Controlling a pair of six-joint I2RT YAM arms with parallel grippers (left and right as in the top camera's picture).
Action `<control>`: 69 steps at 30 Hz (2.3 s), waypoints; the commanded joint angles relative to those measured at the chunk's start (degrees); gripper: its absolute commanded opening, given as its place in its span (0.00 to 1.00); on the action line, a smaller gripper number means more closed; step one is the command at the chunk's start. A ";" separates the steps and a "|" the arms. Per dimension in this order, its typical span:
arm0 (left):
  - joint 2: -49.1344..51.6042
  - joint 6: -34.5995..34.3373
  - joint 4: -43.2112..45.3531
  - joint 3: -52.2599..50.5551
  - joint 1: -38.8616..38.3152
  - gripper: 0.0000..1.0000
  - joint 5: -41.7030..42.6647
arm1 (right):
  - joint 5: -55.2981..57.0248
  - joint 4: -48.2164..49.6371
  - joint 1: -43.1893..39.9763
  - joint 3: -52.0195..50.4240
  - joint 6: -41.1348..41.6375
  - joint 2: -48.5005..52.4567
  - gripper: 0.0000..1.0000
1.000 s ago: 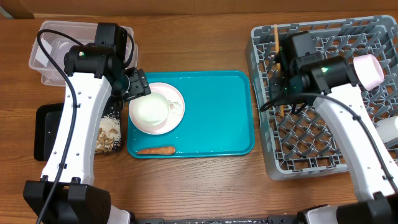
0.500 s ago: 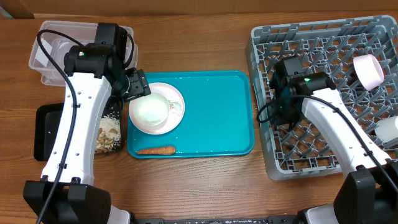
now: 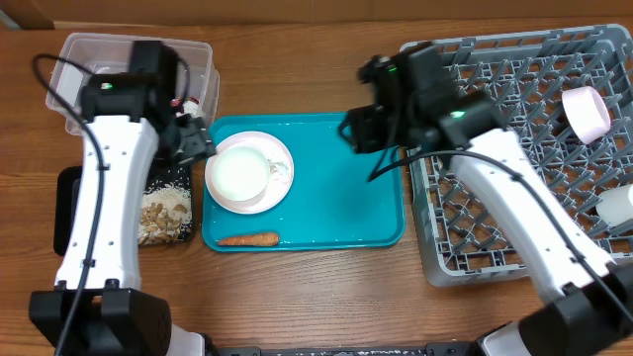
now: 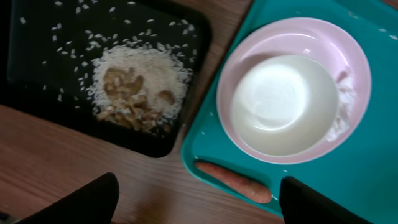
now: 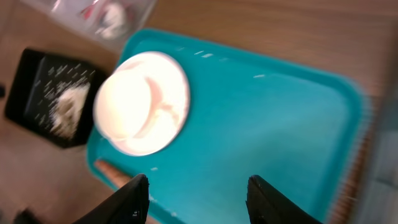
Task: Sort waste into correct bins and load items into the dishwasher
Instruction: 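Grasp the white bowl on the plate with the right gripper, then lift the white bowl and set it in the dish rack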
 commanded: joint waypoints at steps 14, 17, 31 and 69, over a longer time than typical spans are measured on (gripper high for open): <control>-1.11 -0.37 -2.23 1.01 19.28 0.87 5.68 | 8.52 14.71 21.59 0.66 24.46 23.82 0.49; -1.11 -0.37 -2.21 1.01 19.28 0.87 5.68 | 8.87 18.23 21.99 0.66 28.76 25.97 0.45; -1.11 -0.13 -2.21 1.01 19.28 0.88 5.68 | 13.51 19.65 22.32 0.61 32.33 27.06 0.24; -1.11 -0.17 -1.29 1.01 19.28 0.87 5.70 | 92.80 2.99 -23.63 6.56 15.30 2.80 0.04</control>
